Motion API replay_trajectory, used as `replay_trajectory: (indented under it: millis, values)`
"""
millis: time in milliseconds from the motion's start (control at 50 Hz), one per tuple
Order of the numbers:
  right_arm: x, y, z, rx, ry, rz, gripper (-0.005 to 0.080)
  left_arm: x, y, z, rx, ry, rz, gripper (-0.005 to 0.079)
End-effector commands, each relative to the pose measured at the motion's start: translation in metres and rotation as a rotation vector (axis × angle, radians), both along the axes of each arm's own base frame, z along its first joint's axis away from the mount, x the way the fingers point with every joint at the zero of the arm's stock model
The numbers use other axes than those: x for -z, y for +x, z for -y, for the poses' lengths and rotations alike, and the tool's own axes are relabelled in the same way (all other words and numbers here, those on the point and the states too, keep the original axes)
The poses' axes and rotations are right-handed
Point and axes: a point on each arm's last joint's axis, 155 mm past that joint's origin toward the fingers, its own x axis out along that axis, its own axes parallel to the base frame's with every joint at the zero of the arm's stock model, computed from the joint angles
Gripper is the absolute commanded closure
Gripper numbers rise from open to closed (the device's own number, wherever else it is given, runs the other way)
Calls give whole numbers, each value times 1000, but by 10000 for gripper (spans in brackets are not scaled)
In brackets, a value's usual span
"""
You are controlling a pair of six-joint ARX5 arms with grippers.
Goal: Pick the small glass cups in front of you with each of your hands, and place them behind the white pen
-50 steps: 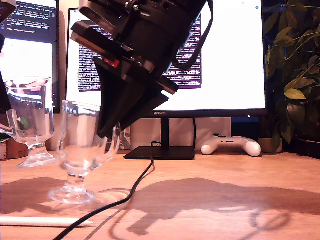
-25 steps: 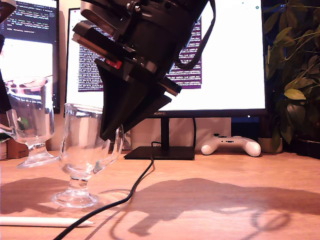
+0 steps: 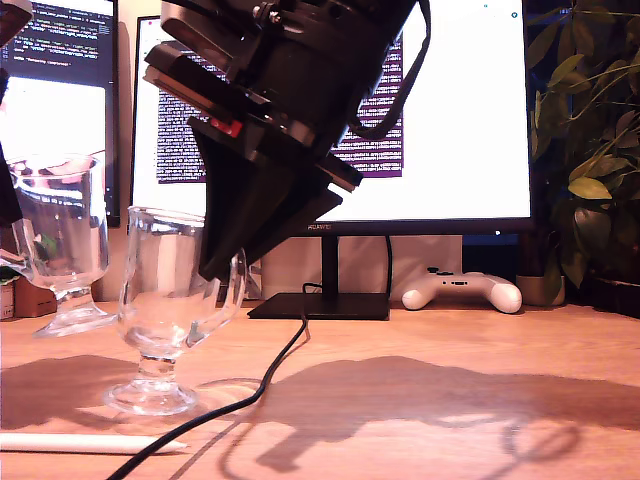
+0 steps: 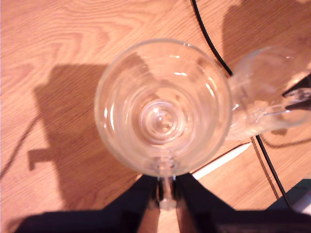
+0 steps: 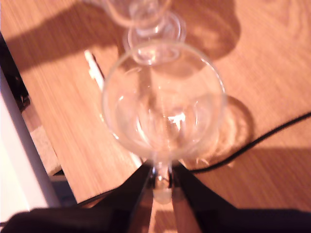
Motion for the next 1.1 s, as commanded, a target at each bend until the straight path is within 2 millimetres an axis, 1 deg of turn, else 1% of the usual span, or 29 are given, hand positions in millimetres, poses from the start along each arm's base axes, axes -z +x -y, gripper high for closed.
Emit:
replay_trajectory:
  millis: [0, 180, 260, 320, 560, 660, 800, 980, 1080]
  values:
    - [-5, -1, -8, -10, 18, 7, 662, 1, -4, 1, 3, -10, 1, 766]
    - [-2, -3, -10, -2, 20, -7, 658, 2, -5, 1, 3, -8, -6, 766]
    - [-5, -6, -17, -10, 40, -5, 624, 3, -6, 1, 3, -7, -9, 766]
    - [-7, -8, -21, -18, 51, 1, 618, 3, -6, 1, 3, -6, -11, 766]
    - [-5, -11, -20, -19, 40, -9, 608, 3, -6, 0, 2, -6, -12, 766]
    - [-2, -12, -16, -17, 26, -18, 601, 3, -7, 0, 2, -4, -15, 766]
    - [0, -11, -10, -5, 10, -29, 554, 7, -8, -6, -10, 28, -23, 766]
    - [0, -5, 3, 20, -13, -45, 554, 8, -9, -11, -24, 53, -22, 766]
    - [-4, 0, 12, 40, -21, -48, 554, 8, -12, -12, -24, 56, -33, 766]
